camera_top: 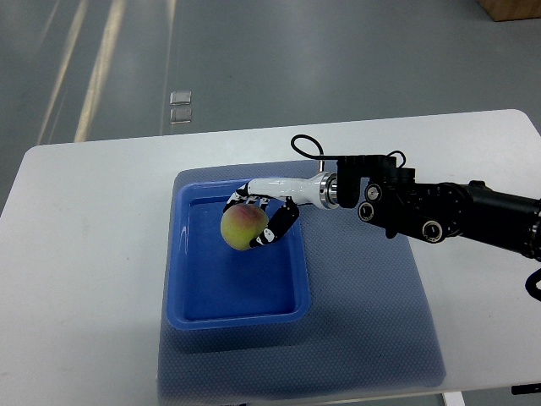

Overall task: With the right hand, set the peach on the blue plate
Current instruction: 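Lower the peach into the blue tray and open the right hand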

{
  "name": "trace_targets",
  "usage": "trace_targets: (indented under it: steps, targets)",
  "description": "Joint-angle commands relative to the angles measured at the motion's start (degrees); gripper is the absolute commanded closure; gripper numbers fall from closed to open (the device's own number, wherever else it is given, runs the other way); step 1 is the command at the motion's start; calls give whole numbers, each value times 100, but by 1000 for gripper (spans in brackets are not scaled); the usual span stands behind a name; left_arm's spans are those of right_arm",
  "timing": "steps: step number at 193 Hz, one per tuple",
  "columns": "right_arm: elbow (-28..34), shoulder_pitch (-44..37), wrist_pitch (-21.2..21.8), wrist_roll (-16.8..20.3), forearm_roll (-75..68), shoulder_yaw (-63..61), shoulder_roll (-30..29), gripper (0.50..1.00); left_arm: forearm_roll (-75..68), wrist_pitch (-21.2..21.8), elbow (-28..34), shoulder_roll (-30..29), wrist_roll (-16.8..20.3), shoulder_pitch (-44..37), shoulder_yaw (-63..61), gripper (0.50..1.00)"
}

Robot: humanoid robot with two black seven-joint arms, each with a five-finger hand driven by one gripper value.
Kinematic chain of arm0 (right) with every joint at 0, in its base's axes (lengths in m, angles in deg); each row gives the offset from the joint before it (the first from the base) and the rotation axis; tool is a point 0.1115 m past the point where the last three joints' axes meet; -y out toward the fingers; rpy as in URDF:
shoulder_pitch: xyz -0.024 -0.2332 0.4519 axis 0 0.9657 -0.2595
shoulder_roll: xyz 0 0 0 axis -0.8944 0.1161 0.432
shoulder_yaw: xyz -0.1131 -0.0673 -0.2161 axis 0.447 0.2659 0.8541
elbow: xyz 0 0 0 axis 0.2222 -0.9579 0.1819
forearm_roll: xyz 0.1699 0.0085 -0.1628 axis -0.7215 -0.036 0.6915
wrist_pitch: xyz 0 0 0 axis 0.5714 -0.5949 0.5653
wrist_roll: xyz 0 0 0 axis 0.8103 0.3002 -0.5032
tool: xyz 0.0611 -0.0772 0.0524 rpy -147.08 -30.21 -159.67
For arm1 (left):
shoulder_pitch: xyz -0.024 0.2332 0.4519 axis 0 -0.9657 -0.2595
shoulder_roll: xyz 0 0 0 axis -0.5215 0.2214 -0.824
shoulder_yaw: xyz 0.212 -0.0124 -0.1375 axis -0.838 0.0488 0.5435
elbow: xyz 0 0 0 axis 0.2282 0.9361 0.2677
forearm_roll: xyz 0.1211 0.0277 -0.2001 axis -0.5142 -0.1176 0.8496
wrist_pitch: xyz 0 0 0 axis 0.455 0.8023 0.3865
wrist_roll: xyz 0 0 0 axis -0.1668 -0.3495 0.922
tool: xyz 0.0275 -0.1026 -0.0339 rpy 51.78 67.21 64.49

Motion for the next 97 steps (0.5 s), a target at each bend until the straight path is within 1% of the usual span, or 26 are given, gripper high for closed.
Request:
trace_targets:
  steps: [1, 8, 18, 19, 20, 21, 22, 23, 24, 25, 26, 27, 28, 29, 30, 31, 41, 42, 43, 44, 46, 85, 86, 97]
  targets:
    - [-34, 54, -31, -7, 11, 17, -79, 836, 0, 0, -6, 0, -1, -8, -2, 500]
    - [-43, 71, -31, -7, 11, 17, -88, 824, 0, 0, -6, 0, -1, -7, -2, 500]
    - [-43, 71, -31, -7, 11, 17, -88, 824, 0, 0, -6, 0, -1, -8, -2, 500]
    - [-52, 97, -31, -7, 11, 17, -149, 808, 0, 0, -6, 0, -1, 1, -2, 500]
    - [-52, 97, -31, -7, 11, 17, -150, 807, 0, 0, -6, 0, -1, 1, -2, 500]
    - [-52, 97, -31, -7, 11, 17, -150, 789, 0, 0, -6, 0, -1, 1, -2, 500]
    - [-52, 97, -31, -7, 11, 17, -150, 789, 0, 0, -6, 0, -1, 1, -2, 500]
    - [-52, 106, -31, -7, 11, 17, -158, 769, 0, 0, -6, 0, -1, 1, -2, 500]
    - [-52, 106, -31, -7, 11, 17, -159, 769, 0, 0, -6, 0, -1, 1, -2, 500]
    - [-60, 106, -31, -7, 11, 17, -159, 744, 0, 0, -6, 0, -1, 1, -2, 500]
    - [-61, 106, -31, -7, 11, 17, -159, 744, 0, 0, -6, 0, -1, 1, -2, 500]
    - [-61, 106, -23, -7, 11, 8, -159, 722, 0, 0, -6, 0, -1, 1, -2, 500]
    - [-61, 106, -22, -7, 11, 8, -159, 722, 0, 0, -6, 0, -1, 1, -2, 500]
    - [-69, 98, -22, -7, 11, 8, -159, 707, 0, 0, -6, 0, -1, 1, -2, 500]
    - [-69, 97, -22, -7, 11, 8, -159, 707, 0, 0, -6, 0, -1, 1, -2, 500]
    - [-69, 97, -22, -7, 11, 8, -159, 695, 0, 0, -6, 0, -1, 1, 7, 500]
    - [-69, 97, -22, -7, 11, 8, -159, 695, 0, 0, -6, 0, -1, 1, 7, 500]
    - [-78, 97, -14, -16, 11, -9, -159, 600, 0, 0, -6, 0, -1, 1, -2, 500]
    - [-78, 97, -14, -16, 11, -9, -159, 599, 0, 0, -6, 0, -1, 1, -2, 500]
    - [-78, 97, -14, -16, 11, -18, -150, 579, 0, 0, -6, 0, -1, 1, 7, 500]
    - [-69, 97, 4, -16, 2, -27, -150, 570, 0, 0, -6, 0, -1, 1, 7, 500]
    - [-69, -17, 39, -16, -95, -106, 17, 568, 0, 0, -6, 0, -1, 1, 7, 500]
    - [-43, -112, 57, -42, -121, -245, 191, 568, 0, 0, -6, 0, -1, -7, 7, 500]
    - [-17, -175, 118, -86, -130, -475, 351, 568, 0, 0, 3, 0, -1, 1, 7, 500]
